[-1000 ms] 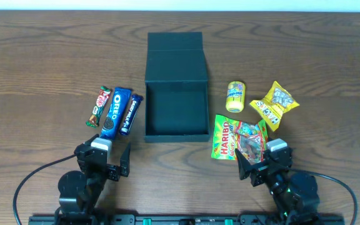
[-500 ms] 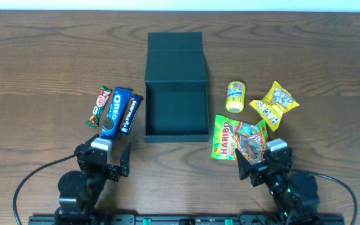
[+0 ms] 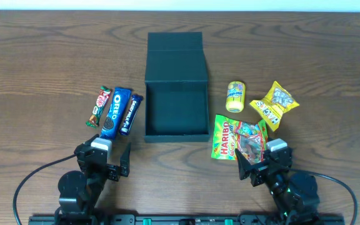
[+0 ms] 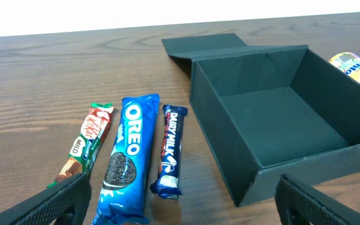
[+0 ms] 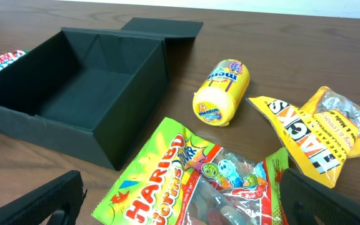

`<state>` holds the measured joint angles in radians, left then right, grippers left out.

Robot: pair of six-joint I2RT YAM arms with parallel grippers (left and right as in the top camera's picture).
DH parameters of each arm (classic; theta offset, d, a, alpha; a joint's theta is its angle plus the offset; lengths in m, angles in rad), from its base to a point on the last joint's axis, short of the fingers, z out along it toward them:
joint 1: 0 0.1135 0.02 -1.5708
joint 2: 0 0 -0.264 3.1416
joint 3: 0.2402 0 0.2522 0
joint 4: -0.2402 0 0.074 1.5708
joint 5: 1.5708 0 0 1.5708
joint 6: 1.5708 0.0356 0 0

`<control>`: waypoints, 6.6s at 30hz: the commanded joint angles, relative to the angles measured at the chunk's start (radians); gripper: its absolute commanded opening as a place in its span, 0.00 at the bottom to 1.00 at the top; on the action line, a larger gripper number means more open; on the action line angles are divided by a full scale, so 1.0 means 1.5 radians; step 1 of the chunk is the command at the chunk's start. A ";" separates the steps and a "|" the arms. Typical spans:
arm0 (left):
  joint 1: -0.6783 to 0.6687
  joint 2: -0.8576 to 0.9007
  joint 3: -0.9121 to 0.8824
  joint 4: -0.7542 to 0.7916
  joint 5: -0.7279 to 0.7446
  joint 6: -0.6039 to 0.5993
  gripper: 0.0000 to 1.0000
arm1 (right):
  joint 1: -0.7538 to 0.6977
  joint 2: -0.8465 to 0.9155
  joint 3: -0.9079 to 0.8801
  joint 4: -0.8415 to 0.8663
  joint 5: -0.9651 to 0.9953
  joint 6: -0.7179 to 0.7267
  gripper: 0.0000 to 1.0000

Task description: Pack container

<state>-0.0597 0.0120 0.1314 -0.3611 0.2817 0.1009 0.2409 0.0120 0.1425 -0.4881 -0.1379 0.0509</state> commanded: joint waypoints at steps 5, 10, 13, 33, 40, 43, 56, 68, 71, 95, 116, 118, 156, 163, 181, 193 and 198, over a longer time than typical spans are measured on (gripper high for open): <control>0.004 -0.005 -0.015 -0.001 0.005 -0.007 0.95 | 0.007 -0.004 -0.004 0.001 0.005 -0.007 0.99; 0.004 -0.005 -0.015 -0.001 0.005 -0.007 0.95 | 0.007 -0.004 -0.004 0.001 0.005 -0.008 0.99; 0.004 -0.005 -0.015 -0.001 0.005 -0.007 0.95 | 0.007 -0.004 -0.004 0.001 0.005 -0.008 0.99; 0.004 -0.005 -0.015 -0.001 0.005 -0.007 0.95 | 0.006 -0.004 -0.004 0.054 -0.124 0.494 0.99; 0.004 -0.005 -0.015 -0.001 0.005 -0.007 0.95 | 0.005 -0.003 -0.004 0.058 -0.110 0.454 0.99; 0.004 -0.005 -0.015 -0.001 0.005 -0.007 0.95 | 0.005 0.007 -0.004 0.058 -0.104 0.454 0.99; 0.004 -0.005 -0.015 -0.001 0.005 -0.007 0.95 | 0.006 0.301 0.155 0.036 -0.042 0.154 0.99; 0.004 -0.005 -0.015 -0.001 0.005 -0.007 0.95 | 0.009 0.725 0.326 -0.087 0.022 -0.062 0.88; 0.004 -0.005 -0.015 -0.001 0.005 -0.007 0.95 | 0.031 0.792 0.334 -0.086 0.049 -0.090 0.82; 0.004 -0.005 -0.015 -0.001 0.005 -0.007 0.95 | 0.093 1.006 0.333 0.048 0.185 -0.135 0.09; 0.004 -0.005 -0.015 -0.001 0.005 -0.007 0.95 | 0.093 0.859 0.378 -0.075 0.086 0.220 0.01; 0.004 -0.005 -0.015 -0.001 0.005 -0.007 0.95 | 0.093 0.821 0.396 -0.103 0.084 0.298 0.01; 0.004 -0.005 -0.015 -0.001 0.005 -0.007 0.95 | 0.294 1.143 0.668 0.229 0.010 0.779 0.81; 0.004 -0.005 -0.015 -0.001 0.005 -0.007 0.95 | 0.285 1.102 0.705 0.211 0.007 0.591 0.99; 0.003 -0.005 -0.015 0.001 0.006 -0.007 0.95 | 0.269 0.942 0.705 -0.070 0.159 0.202 0.99; 0.003 -0.005 -0.015 0.111 0.075 -0.176 0.95 | 0.248 0.942 0.699 -0.225 0.156 0.167 0.99; 0.003 0.014 0.015 0.116 0.071 -0.173 0.95 | 0.223 0.941 0.684 -0.220 0.090 0.129 0.99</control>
<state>-0.0597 0.0132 0.1127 -0.1795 0.3752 -0.1219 0.5968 1.4322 1.1824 -0.8200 0.0555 0.3000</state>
